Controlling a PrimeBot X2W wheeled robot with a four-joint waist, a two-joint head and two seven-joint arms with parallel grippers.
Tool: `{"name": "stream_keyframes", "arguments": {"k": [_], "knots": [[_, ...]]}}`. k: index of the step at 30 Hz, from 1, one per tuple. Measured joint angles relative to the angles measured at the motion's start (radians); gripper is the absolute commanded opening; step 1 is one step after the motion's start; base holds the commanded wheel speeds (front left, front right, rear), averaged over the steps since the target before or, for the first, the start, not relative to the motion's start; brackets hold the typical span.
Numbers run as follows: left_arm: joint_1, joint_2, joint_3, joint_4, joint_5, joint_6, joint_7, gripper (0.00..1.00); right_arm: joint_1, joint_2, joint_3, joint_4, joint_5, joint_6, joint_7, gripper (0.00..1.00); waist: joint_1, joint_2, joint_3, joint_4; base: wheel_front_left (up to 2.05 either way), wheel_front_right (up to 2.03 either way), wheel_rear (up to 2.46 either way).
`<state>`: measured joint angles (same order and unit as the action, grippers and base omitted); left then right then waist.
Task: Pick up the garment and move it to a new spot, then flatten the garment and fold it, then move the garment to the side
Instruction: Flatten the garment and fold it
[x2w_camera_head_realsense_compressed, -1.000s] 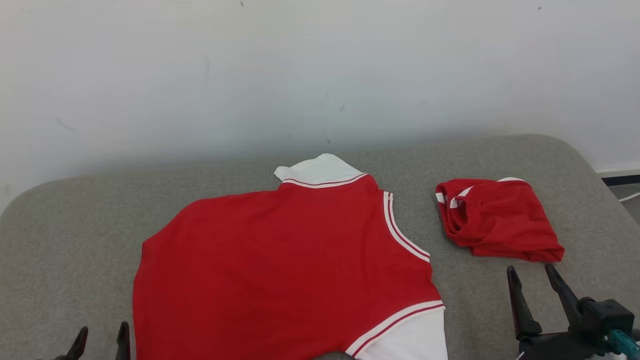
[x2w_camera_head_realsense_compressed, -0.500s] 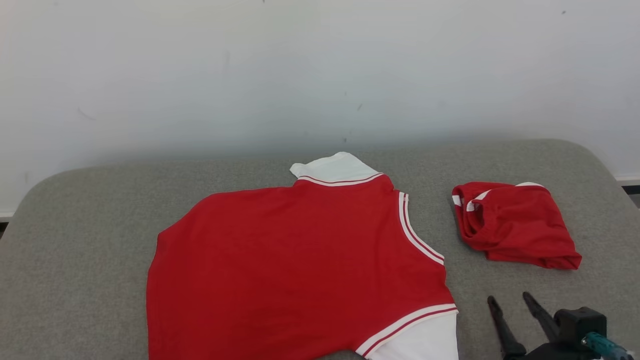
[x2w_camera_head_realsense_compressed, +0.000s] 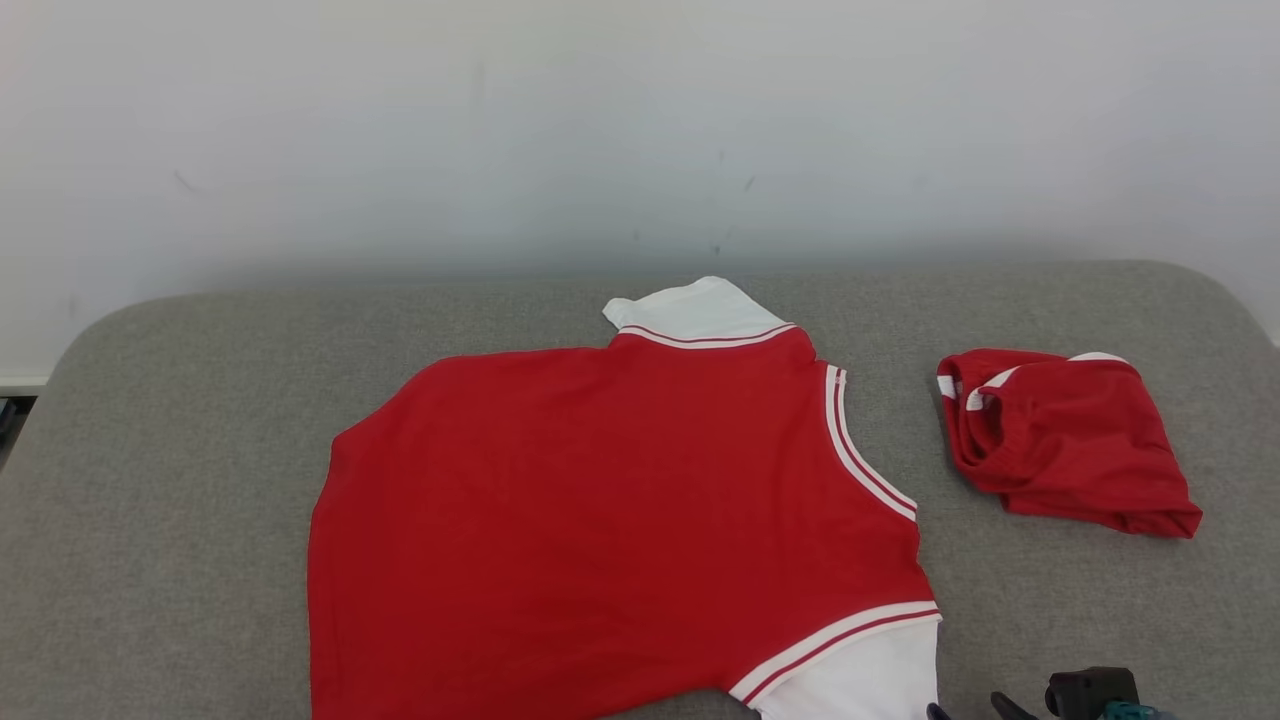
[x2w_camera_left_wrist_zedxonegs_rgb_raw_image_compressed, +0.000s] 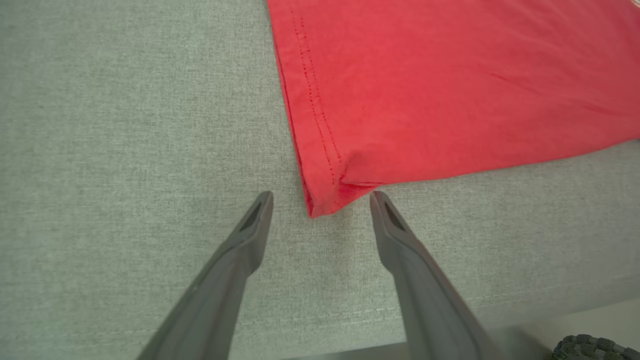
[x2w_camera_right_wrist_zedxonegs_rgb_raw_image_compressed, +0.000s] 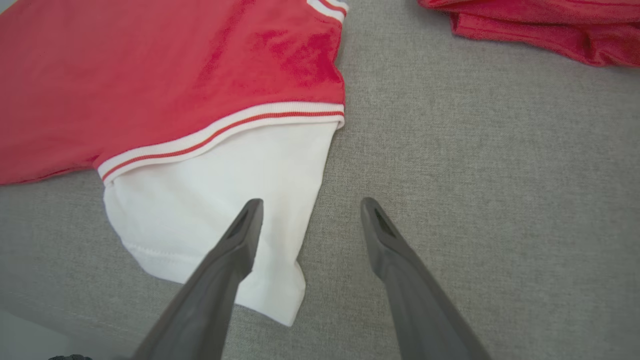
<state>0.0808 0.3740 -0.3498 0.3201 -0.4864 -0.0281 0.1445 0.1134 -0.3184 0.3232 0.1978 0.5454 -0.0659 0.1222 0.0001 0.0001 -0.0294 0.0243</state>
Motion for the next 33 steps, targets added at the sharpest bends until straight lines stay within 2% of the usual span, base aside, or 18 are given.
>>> {"name": "stream_keyframes", "arguments": {"k": [10, 25, 27, 28, 29, 30, 31, 32, 33], "knots": [[-0.053, -0.019, -0.004, 0.063, -0.031, -0.026, 0.019, 1.00, 0.000, 0.004, 0.035, 0.010, 0.017, 0.000, 0.121, 1.00, 0.0000, 0.0000, 0.013, 0.004, 0.00, 0.00, 0.00], [-0.130, -0.049, -0.021, 0.187, -0.050, -0.061, 0.023, 1.00, -0.032, 0.021, 0.077, 0.031, 0.008, -0.011, 0.222, 1.00, -0.0001, 0.0000, 0.028, 0.012, 0.00, 0.00, 0.00], [-0.134, -0.052, -0.022, 0.195, -0.050, -0.061, 0.022, 0.90, -0.041, 0.021, 0.084, 0.036, 0.006, -0.014, 0.231, 1.00, -0.0001, 0.0000, 0.029, 0.013, 0.00, 0.00, 0.00], [-0.136, -0.053, -0.022, 0.202, -0.050, -0.062, 0.020, 0.73, -0.043, 0.022, 0.085, 0.038, 0.005, -0.014, 0.233, 1.00, -0.0002, -0.0001, 0.029, 0.013, 0.00, 0.00, 0.00], [-0.140, -0.053, -0.022, 0.210, -0.051, -0.062, 0.017, 0.45, -0.046, 0.023, 0.086, 0.041, 0.005, -0.014, 0.238, 1.00, -0.0001, -0.0001, 0.030, 0.013, 0.00, 0.00, 0.00], [-0.147, -0.054, -0.024, 0.220, -0.051, -0.063, 0.014, 0.37, -0.051, 0.024, 0.090, 0.047, 0.004, -0.015, 0.240, 0.89, -0.0001, -0.0001, 0.031, 0.014, 0.00, 0.00, 0.00], [-0.152, -0.056, -0.026, 0.226, -0.051, -0.070, 0.013, 0.23, -0.058, 0.024, 0.093, 0.053, 0.000, -0.015, 0.245, 0.31, -0.0002, -0.0001, 0.032, 0.014, 0.00, 0.00, 0.00], [-0.155, -0.059, -0.029, 0.231, -0.051, -0.070, 0.012, 0.11, -0.063, 0.025, 0.094, 0.054, -0.001, -0.015, 0.248, 0.00, -0.0001, -0.0001, 0.032, 0.014, 0.00, 0.00, 0.00], [-0.155, -0.059, -0.029, 0.231, -0.051, -0.070, 0.012, 0.00, -0.063, 0.025, 0.094, 0.054, -0.001, -0.015, 0.248, 0.00, -0.0001, -0.0001, 0.032, 0.014, 0.00, 0.00, 0.00]]}}
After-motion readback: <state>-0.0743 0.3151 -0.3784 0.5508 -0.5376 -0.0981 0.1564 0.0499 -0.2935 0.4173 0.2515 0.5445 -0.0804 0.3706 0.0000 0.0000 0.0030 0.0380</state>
